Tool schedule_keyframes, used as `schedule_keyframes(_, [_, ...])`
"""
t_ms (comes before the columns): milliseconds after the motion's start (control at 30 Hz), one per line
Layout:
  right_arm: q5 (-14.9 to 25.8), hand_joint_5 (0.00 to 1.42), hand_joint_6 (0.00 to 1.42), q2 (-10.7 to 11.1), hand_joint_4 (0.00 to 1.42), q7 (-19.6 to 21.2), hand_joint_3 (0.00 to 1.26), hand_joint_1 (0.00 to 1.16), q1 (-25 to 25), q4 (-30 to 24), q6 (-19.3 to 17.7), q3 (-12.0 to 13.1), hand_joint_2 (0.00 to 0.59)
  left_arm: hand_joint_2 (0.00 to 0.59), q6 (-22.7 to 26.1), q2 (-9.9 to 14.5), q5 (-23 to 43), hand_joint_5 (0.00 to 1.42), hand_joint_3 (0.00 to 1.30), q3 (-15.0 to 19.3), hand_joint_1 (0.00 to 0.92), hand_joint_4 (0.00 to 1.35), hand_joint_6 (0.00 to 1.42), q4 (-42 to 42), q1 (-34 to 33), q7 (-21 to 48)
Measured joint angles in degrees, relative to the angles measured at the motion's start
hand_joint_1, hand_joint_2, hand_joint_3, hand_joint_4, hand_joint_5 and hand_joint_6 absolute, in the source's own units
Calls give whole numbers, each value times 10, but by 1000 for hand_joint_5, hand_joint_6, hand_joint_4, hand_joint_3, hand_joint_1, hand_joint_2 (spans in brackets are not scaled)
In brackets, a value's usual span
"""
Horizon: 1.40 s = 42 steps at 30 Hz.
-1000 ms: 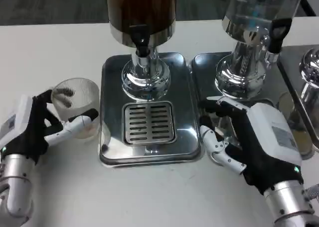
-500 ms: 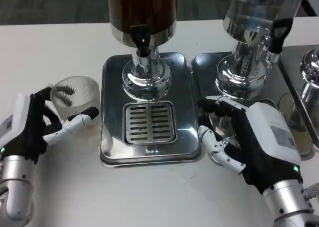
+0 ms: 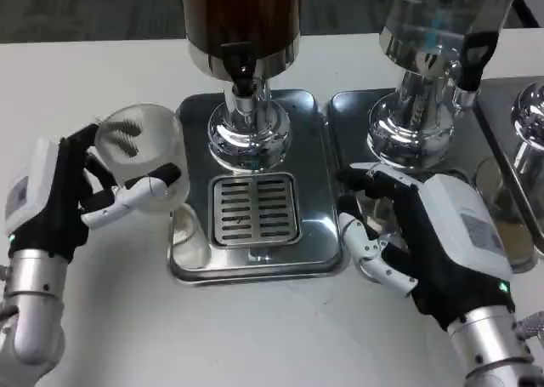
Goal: Grasp the cup under the faucet to collect the drink, then remove the cup.
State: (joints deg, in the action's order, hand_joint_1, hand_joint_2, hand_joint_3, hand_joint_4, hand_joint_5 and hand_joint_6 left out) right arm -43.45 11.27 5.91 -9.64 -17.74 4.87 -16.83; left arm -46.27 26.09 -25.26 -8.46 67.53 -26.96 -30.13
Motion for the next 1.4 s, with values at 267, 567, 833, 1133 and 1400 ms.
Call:
schedule_keyframes(267, [-2, 356, 285, -11, 347, 2, 361, 253, -7, -10, 0, -1, 436, 130, 12, -27, -3, 951, 566, -23, 446, 612, 1252, 0, -30, 33])
schedule_keyframes(567, [-12, 356, 285, -23, 347, 10, 361, 253, -21, -30, 0, -2, 436, 129, 31, -49, -12, 943, 572, -48, 447, 612, 1253, 11, -49, 62])
schedule_keyframes(833, [-16, 356, 285, -31, 347, 17, 361, 253, -30, -31, 0, -2, 436, 129, 42, -55, -23, 932, 568, -61, 437, 611, 1217, 17, -60, 73])
schedule_keyframes(1133, [-22, 356, 285, -39, 347, 18, 361, 253, -32, -32, 0, -2, 436, 75, 51, -55, -24, 781, 463, -72, 255, 512, 1016, 19, -73, 89])
schedule_keyframes(1400, [-22, 356, 285, -41, 347, 18, 364, 253, -32, -31, 0, -2, 436, 50, 48, -46, -27, 531, 376, -85, 164, 328, 813, 19, -74, 119])
